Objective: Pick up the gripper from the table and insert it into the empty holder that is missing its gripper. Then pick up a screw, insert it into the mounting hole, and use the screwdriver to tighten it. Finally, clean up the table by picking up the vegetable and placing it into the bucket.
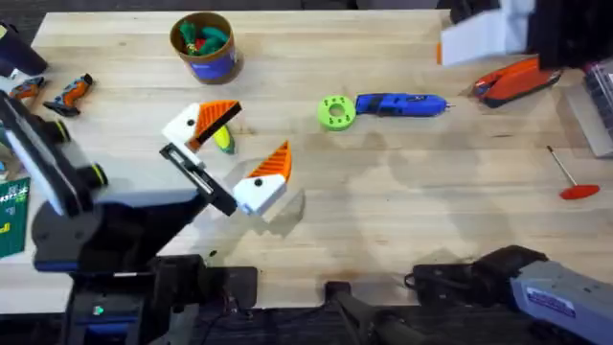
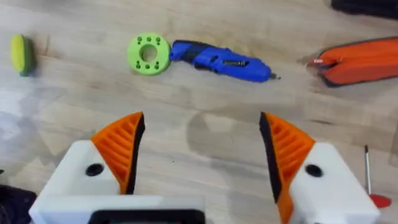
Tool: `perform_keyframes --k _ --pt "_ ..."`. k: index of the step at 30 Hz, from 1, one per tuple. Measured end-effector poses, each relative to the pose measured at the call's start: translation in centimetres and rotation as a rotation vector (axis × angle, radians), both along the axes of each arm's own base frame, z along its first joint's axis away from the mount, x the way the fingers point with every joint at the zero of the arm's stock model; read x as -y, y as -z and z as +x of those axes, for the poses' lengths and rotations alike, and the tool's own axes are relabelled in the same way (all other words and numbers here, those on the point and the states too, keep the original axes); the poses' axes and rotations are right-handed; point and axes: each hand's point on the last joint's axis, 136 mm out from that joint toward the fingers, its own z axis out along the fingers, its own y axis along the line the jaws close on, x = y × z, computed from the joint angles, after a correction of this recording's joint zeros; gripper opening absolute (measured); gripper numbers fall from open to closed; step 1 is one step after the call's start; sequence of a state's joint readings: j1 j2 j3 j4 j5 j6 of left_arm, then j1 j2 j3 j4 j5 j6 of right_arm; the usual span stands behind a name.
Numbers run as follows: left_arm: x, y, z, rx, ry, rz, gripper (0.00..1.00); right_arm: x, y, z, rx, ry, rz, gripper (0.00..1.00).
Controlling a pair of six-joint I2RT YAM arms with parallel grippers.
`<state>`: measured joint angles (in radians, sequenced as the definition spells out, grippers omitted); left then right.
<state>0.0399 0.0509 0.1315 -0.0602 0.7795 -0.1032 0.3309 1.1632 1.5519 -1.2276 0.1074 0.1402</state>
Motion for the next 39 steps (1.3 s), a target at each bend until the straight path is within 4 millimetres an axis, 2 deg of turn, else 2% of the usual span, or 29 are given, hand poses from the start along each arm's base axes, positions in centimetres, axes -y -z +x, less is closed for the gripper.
perform_keyframes --k 4,7,11,17,20,27,36,39 --pt "-0.2 -0.3 0.8 -0.074 -0.016 0.008 0.986 0.7 2.1 -2.1 -0.018 0.026 0.014 0.991" --pt "-0.4 -1.4 1.7 -0.094 -0.022 0.033 0.986 1.2 4.5 -3.6 -0.042 0.048 0.023 0.992" --pt "-1.2 -2.2 3.3 -0.204 -0.074 0.072 0.986 1.8 6.8 -5.4 -0.043 0.082 0.049 0.992" --pt "-3.3 -2.4 5.3 -0.435 -0.201 0.133 0.986 2.5 8.8 -7.4 -0.039 0.116 0.078 0.992" --pt "-4.6 -2.9 6.0 -0.516 -0.272 0.169 0.986 2.6 9.7 -7.7 -0.057 0.123 0.075 0.992" --pt "-6.6 -4.7 7.5 -0.529 -0.39 0.216 0.986 2.7 10.1 -7.8 -0.07 0.124 0.07 0.992" --pt "-7.7 -3.7 7.2 -0.574 -0.454 0.236 0.985 2.6 10.1 -7.7 -0.065 0.126 0.073 0.993" --pt "-8.4 -2.8 6.7 -0.642 -0.495 0.245 0.985 2.6 10.1 -7.7 -0.065 0.126 0.074 0.992"
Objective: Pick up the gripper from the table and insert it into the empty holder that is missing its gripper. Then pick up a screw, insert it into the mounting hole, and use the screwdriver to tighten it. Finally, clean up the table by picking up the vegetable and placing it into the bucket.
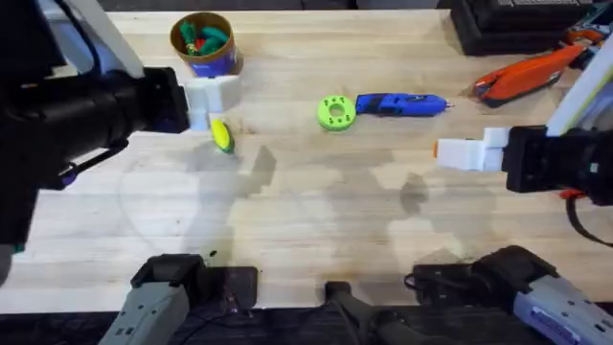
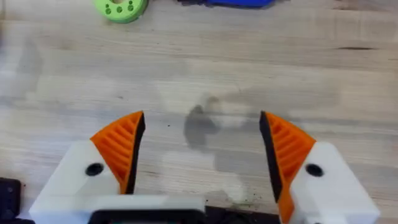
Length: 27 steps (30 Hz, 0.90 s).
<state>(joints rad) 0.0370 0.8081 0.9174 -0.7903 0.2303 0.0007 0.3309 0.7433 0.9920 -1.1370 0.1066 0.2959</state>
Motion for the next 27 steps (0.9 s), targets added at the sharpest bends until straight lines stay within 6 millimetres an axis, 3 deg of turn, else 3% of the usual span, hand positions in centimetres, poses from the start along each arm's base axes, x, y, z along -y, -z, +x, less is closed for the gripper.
perform_keyframes --k 7,11,18,27 --pt "-1.0 2.7 -1.9 -0.314 -0.121 0.074 0.985 0.0 0.0 0.0 0.0 0.0 0.0 0.991" --pt "-2.2 4.5 -2.4 -0.486 -0.273 0.1 0.985 0.0 0.0 0.0 0.0 0.001 0.0 0.991" --pt "-3.2 8.1 -0.6 -0.623 -0.527 0.046 0.985 0.0 0.0 0.0 0.0 0.0 0.0 0.991" --pt "-2.6 14.5 2.6 -0.78 -0.597 0.006 0.985 0.0 0.0 0.0 0.0 0.001 0.0 0.992"
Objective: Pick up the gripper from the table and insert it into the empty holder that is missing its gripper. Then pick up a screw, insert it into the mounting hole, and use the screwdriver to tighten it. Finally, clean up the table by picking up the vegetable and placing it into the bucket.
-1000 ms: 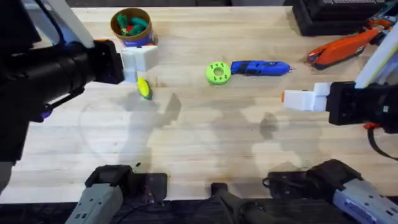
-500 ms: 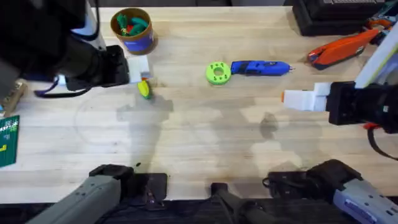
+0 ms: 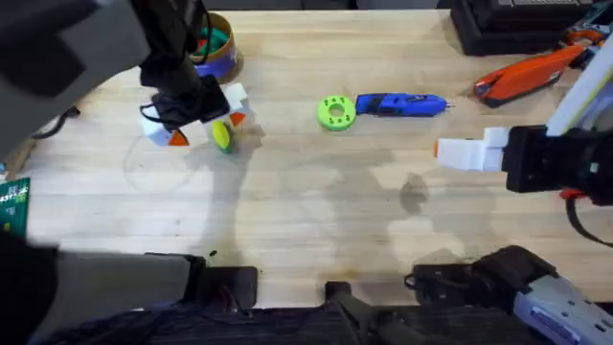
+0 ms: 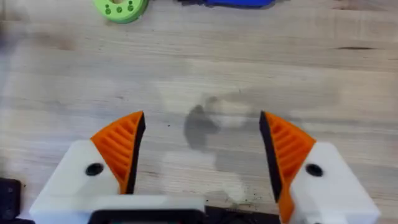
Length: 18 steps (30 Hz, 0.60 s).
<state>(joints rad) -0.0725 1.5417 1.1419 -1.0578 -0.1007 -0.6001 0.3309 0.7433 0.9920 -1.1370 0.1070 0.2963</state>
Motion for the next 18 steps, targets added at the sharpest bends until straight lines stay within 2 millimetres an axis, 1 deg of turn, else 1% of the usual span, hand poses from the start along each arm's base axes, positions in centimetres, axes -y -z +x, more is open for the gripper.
perform_keyframes --k 3,8,13,16,18 --pt "-0.2 2.3 0.3 -0.06 -0.04 -0.051 0.985 0.0 0.0 0.0 0.0 0.0 0.0 0.993" --pt "-0.6 4.9 0.7 -0.116 -0.075 -0.079 0.985 0.0 0.0 0.0 0.0 0.0 0.0 0.992" --pt "-0.1 6.3 2.0 -0.103 -0.062 -0.098 0.987 0.0 0.0 0.0 0.0 0.0 0.0 0.99" --pt "0.0 6.3 2.2 -0.099 -0.046 -0.105 0.998 0.0 0.0 0.0 0.0 0.0 0.0 0.99" --pt "0.0 6.3 2.1 -0.103 -0.039 -0.105 0.967 0.0 0.0 0.0 0.0 0.0 0.0 0.99"
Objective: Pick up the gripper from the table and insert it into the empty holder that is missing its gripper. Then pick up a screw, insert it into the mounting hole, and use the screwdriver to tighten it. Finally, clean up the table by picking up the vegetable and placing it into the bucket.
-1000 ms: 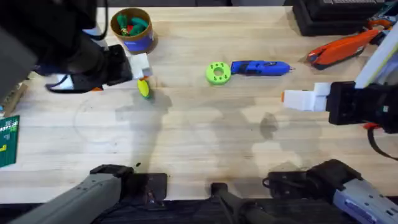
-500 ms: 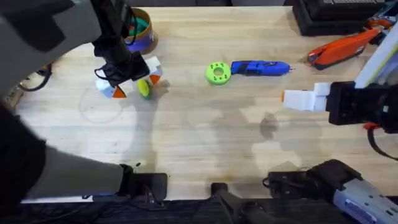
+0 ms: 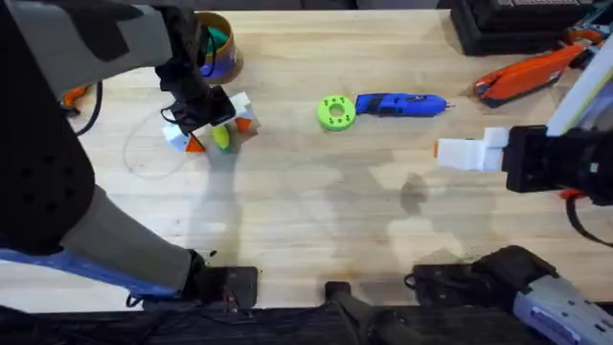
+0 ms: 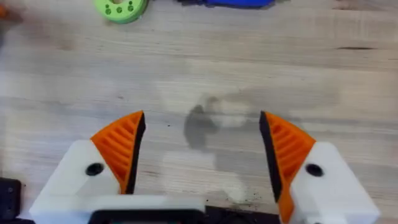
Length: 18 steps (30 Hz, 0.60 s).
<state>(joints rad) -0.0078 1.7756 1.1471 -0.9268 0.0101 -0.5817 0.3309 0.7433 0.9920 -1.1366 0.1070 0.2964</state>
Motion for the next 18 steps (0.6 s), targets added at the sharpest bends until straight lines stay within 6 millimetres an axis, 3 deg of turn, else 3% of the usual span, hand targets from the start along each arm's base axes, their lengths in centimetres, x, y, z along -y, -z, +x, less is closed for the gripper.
perform_keyframes --k 2,5,12,18 --pt "0.0 0.0 -0.1 -0.003 0.003 -0.001 0.899 0.0 0.0 0.0 0.0 0.0 0.0 0.99" --pt "0.0 0.0 -0.2 -0.008 0.008 -0.002 0.7 0.0 0.0 0.0 0.0 0.0 0.0 0.991" --pt "0.1 -0.2 -0.5 -0.024 0.022 -0.002 0.044 0.0 0.0 0.0 0.0 0.0 0.0 0.991" --pt "0.0 -0.5 -1.3 -0.061 0.02 -0.002 0.027 0.0 0.0 0.0 0.0 0.0 0.0 0.992"
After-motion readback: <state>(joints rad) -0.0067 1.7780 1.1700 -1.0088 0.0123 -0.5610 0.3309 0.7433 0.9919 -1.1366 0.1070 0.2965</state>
